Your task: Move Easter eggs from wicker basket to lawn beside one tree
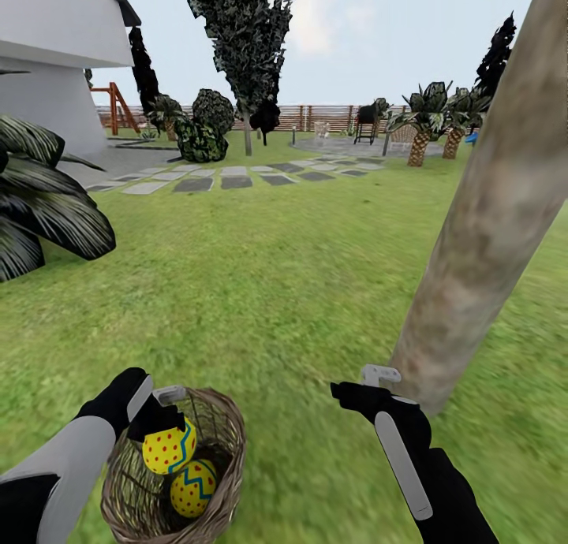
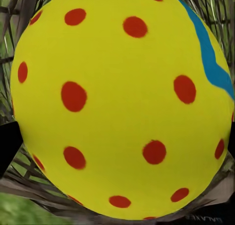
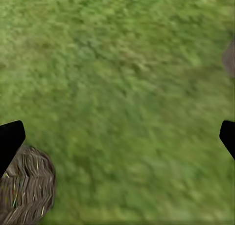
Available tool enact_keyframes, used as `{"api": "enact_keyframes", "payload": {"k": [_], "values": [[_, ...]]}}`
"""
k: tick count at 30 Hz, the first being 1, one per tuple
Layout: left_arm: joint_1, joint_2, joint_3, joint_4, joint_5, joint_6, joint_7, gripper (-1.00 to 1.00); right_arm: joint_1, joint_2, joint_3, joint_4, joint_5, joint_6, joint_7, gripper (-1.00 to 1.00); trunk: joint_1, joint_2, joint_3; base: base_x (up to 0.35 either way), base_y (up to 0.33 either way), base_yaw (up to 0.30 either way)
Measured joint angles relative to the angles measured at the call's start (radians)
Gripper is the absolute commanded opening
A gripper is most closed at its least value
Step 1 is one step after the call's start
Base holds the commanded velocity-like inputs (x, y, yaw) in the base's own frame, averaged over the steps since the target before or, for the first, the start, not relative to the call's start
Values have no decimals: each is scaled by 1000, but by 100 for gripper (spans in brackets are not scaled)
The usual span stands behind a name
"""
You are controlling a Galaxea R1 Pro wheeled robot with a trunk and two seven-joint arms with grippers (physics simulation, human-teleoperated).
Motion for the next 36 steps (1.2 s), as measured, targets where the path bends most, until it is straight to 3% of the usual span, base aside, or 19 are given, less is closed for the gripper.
{"api": "enact_keyframes", "payload": {"k": [7, 11, 16, 36], "values": [[3, -5, 5, 4, 3, 0, 1, -100, 0, 0, 0, 0, 0, 0, 0, 100, -27, 49, 22, 0, 0, 0], [3, -17, 6, 79, 1, 0, 0, -100, 0, 0, 0, 1, 0, 0, 0, 100, -42, 77, 34, 0, 0, 0], [3, -20, 6, 107, 2, 0, 0, -100, 0, 1, 1, 1, -1, 0, 0, 100, -61, 112, 50, 0, 0, 0], [4, -28, 1, 107, 3, 0, 0, -100, 0, 3, 3, 2, -2, 0, 0, 100, -138, 252, 113, 0, 0, 0]]}}
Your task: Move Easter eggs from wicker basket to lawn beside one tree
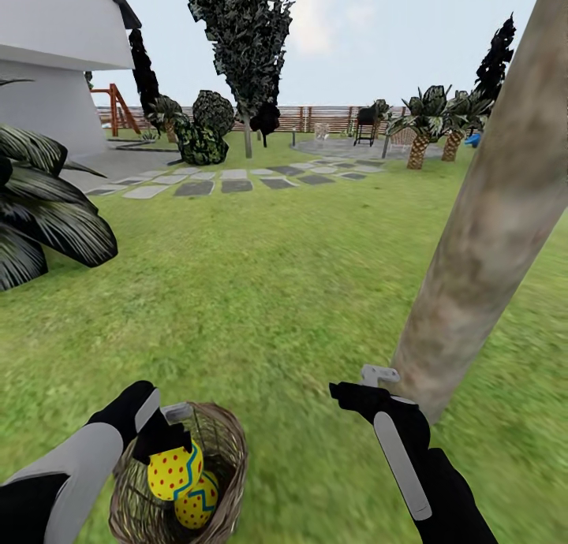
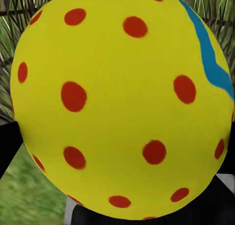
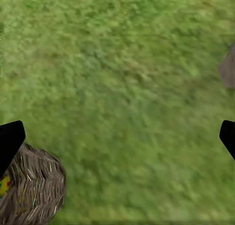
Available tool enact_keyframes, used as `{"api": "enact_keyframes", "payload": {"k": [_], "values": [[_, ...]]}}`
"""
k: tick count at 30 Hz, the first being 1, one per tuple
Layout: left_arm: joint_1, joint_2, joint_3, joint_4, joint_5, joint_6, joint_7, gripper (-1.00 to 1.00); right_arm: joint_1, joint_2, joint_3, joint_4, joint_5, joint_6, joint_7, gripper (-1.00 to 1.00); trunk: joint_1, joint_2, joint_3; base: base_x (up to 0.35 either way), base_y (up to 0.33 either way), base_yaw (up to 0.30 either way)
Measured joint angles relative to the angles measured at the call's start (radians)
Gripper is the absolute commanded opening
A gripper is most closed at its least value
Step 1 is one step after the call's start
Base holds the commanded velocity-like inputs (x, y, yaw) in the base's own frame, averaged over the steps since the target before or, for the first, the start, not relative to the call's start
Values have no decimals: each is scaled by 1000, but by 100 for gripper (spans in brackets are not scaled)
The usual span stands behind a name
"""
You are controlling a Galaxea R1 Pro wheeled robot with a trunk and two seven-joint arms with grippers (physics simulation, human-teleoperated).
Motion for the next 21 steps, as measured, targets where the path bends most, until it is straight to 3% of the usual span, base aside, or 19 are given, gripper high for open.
{"api": "enact_keyframes", "payload": {"k": [21], "values": [[6, -12, -2, -1, 3, 0, 5, -100, 0, 0, 0, 0, 0, 0, 0, 100, -81, 147, 66, 0, 0, 0]]}}
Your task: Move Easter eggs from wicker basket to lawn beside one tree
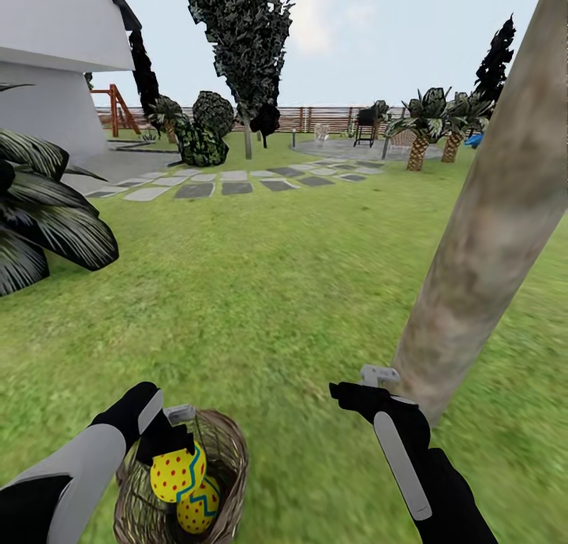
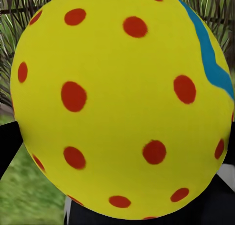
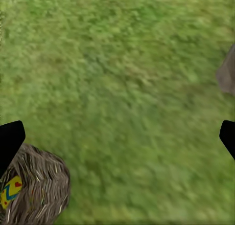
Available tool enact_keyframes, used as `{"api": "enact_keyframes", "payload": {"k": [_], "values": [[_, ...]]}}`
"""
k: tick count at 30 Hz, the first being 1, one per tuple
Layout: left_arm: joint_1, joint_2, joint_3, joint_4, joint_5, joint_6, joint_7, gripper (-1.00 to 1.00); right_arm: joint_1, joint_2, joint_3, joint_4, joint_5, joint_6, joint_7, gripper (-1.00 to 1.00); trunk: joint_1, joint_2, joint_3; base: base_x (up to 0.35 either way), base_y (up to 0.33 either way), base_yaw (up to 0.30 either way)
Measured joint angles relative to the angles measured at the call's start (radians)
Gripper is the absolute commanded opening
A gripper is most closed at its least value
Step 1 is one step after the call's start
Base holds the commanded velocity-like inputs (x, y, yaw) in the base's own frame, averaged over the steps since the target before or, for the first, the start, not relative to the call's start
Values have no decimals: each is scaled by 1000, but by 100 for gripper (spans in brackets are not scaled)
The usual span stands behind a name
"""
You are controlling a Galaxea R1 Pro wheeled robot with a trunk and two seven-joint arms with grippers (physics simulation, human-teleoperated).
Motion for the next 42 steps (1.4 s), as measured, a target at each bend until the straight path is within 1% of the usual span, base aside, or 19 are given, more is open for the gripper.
{"api": "enact_keyframes", "payload": {"k": [12, 14, 16, 19, 22, 42], "values": [[2, -6, -1, -4, 0, 0, 3, -100, 0, 0, 0, 0, -1, 0, 0, 100, -46, 84, 38, 0, 0, 0], [2, -10, -1, -5, 1, 0, 3, -100, 0, -1, -1, 0, -2, 0, 0, 100, -54, 98, 44, 0, 0, 0], [2, -13, -1, -7, 1, 0, 2, -100, 0, -2, -1, 0, -14, 0, 0, 100, -61, 112, 50, 0, 0, 0], [2, -15, -1, -9, 0, 0, 1, -100, 0, -3, -1, -1, -46, 0, -2, 100, -73, 133, 60, 0, 0, 0], [2, -16, -2, -10, 0, 0, 0, -100, 0, -3, -1, 0, -58, 0, -3, 100, -84, 154, 69, 0, 0, 0], [2, -15, -1, -38, 1, 0, -1, -100, -3, -3, -2, 0, -61, 0, -3, 100, -161, 294, 132, 0, 0, 0]]}}
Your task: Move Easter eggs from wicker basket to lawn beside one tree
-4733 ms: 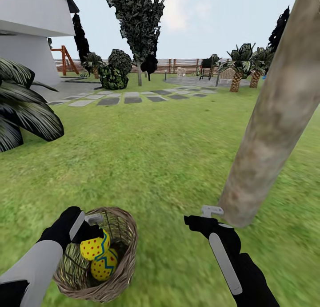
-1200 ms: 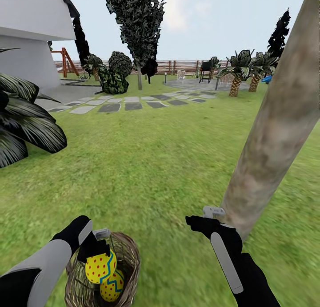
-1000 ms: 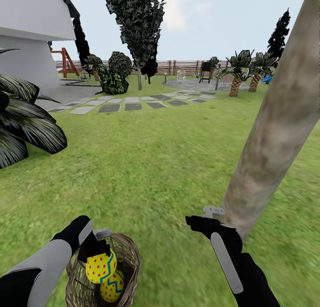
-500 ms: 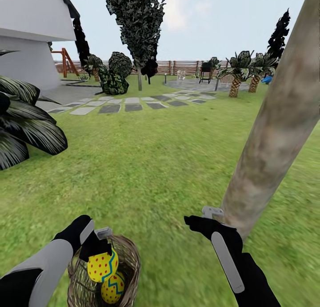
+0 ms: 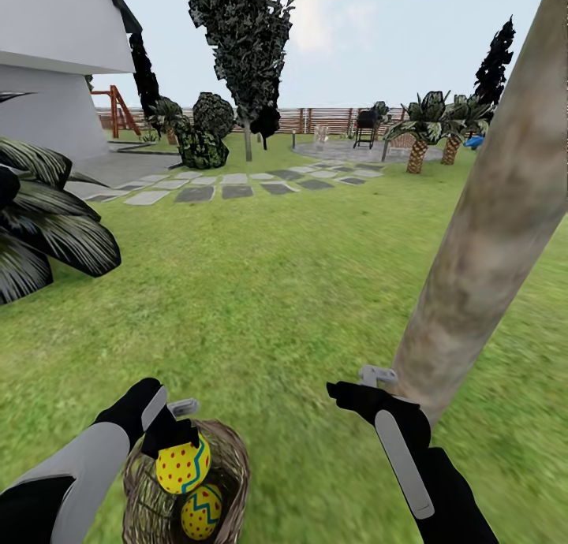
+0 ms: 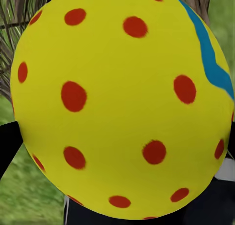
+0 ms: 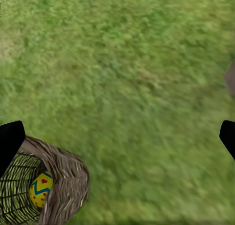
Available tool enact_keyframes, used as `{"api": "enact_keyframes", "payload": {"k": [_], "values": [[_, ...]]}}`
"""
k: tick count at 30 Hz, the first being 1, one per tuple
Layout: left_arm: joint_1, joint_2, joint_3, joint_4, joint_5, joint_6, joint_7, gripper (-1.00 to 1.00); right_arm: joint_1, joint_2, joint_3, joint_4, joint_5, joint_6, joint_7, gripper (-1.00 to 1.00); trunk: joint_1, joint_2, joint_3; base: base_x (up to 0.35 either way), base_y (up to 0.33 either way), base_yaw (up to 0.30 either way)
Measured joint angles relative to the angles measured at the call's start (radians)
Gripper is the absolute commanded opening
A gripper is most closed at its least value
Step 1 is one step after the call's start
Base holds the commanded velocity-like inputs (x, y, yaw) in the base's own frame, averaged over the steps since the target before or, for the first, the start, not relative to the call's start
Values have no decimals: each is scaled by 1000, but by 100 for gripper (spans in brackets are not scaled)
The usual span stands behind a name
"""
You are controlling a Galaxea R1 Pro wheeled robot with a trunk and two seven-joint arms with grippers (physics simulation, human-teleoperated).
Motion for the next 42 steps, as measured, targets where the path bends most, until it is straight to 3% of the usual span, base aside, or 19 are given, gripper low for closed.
{"api": "enact_keyframes", "payload": {"k": [35, 42], "values": [[4, -1, -1, 3, -6, 0, 0, -100, -2, 0, 0, 2, 1, 0, 0, 100, -134, 245, 110, 0, 0, 0], [29, -2, -2, 10, -7, -35, 1, -100, -2, 0, 0, 2, 1, 0, 0, 100, -161, 294, 132, 0, 0, 0]]}}
